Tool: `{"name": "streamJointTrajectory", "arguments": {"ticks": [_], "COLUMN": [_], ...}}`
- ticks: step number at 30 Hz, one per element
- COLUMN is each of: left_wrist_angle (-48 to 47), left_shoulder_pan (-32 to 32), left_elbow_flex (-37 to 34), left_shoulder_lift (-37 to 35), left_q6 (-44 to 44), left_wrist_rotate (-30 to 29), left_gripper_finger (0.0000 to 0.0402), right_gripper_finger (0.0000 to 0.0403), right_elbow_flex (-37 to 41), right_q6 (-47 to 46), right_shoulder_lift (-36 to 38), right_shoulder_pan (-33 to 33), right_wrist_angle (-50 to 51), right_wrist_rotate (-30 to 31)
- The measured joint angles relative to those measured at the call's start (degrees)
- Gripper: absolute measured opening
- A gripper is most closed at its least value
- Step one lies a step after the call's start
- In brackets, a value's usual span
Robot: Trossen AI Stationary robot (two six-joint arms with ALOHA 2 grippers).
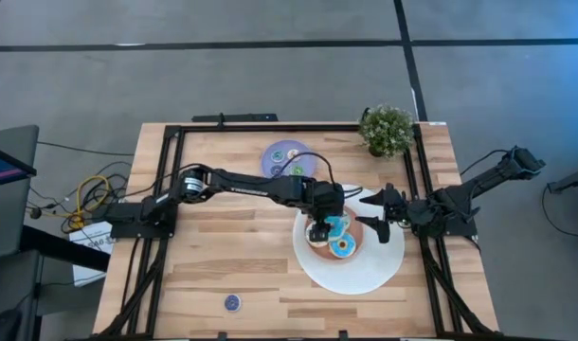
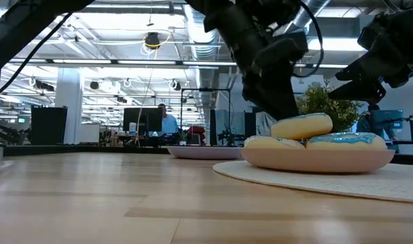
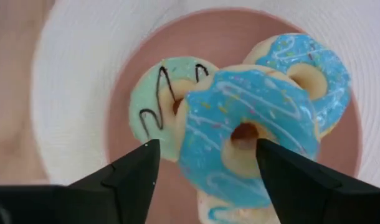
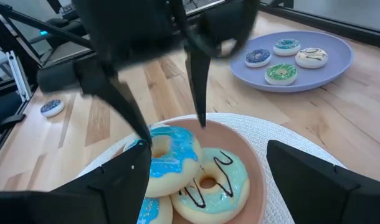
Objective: Pick & Place donuts
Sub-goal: Put the big light blue donut on the orange plate, then put the small dark blue donut on the violet plate
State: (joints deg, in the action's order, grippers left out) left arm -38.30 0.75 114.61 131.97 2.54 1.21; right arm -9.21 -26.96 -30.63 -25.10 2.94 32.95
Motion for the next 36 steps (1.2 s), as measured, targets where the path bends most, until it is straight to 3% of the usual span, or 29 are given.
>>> {"name": "streamJointTrajectory", "arguments": {"ticks": [7,14,17,21,29,36], "left_wrist_angle": [-2.21,-7.65,-3.51,3.89,17.87,28.31], "left_shoulder_pan": [-1.82,-2.88,-2.89,-2.91,-1.62,1.55], "left_elbow_flex": [0.00,-2.71,-10.60,-26.86,-58.67,-75.56], "left_shoulder_lift": [-6.10,-13.20,-18.07,-27.90,-55.49,-75.32], "left_q6": [2.90,4.25,4.25,0.43,-13.44,-19.63], "left_wrist_rotate": [-0.56,1.31,1.60,-2.70,-12.36,-17.44], "left_gripper_finger": [0.0264,0.0229,0.0195,0.0141,0.0047,0.0002], "right_gripper_finger": [0.0309,0.0309,0.0309,0.0309,0.0309,0.0309], "right_elbow_flex": [0.00,0.00,0.00,0.00,0.00,-0.04], "right_q6": [-0.02,-0.02,0.00,-0.02,0.44,1.53], "right_shoulder_lift": [0.00,0.00,-0.26,-1.68,-4.23,-6.63], "right_shoulder_pan": [0.00,0.00,0.02,0.75,4.32,12.73], "right_wrist_angle": [0.00,0.00,0.00,0.01,-0.71,-3.82], "right_wrist_rotate": [-0.04,-0.06,-0.03,-0.02,0.54,4.48]}}
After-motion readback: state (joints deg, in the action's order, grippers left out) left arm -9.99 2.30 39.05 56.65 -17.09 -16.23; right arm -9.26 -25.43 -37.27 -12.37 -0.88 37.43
